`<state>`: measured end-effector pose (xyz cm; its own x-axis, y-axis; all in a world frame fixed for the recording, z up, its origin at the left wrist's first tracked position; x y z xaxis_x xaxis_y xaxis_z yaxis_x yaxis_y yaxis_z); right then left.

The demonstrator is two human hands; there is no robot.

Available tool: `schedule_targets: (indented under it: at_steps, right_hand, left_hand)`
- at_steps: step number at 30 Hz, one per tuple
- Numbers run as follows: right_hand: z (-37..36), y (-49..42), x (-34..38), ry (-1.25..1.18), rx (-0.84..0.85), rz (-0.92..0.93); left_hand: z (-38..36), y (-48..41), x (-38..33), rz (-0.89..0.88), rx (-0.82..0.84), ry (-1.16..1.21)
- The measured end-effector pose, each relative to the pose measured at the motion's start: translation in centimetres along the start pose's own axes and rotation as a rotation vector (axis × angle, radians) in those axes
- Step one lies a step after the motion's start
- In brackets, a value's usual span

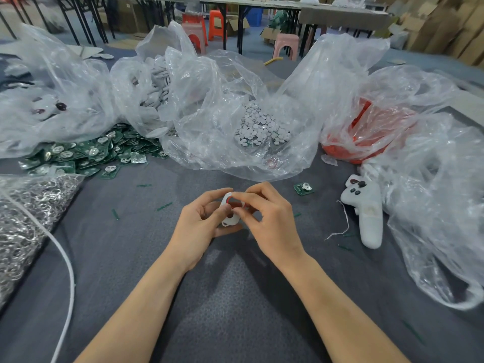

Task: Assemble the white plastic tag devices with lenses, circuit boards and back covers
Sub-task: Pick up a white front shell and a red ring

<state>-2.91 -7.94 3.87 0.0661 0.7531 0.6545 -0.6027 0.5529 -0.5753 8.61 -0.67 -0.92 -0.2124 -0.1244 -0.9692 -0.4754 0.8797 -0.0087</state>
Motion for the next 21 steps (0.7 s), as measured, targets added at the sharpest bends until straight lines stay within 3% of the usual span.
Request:
schedule_targets:
  at_steps: [21]
  right_hand:
    - [-0.28, 0.26, -0.06, -0.009, -0.022, -0.016]
  left_hand:
    - [0.08, 0.07, 0.13, -0.011, -0.006, 0.012]
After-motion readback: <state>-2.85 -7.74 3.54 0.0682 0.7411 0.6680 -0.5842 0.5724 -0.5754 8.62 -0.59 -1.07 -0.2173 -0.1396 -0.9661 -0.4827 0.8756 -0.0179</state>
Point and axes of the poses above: each hand's wrist, its own y-axis away from the middle knuckle, its own z-axis out of the back of the hand, x = y × z, the point moved 4 cm from there along -y, towards the middle knuckle, and after that the axes turned 5 degrees about -y, right-handed, at the moved point
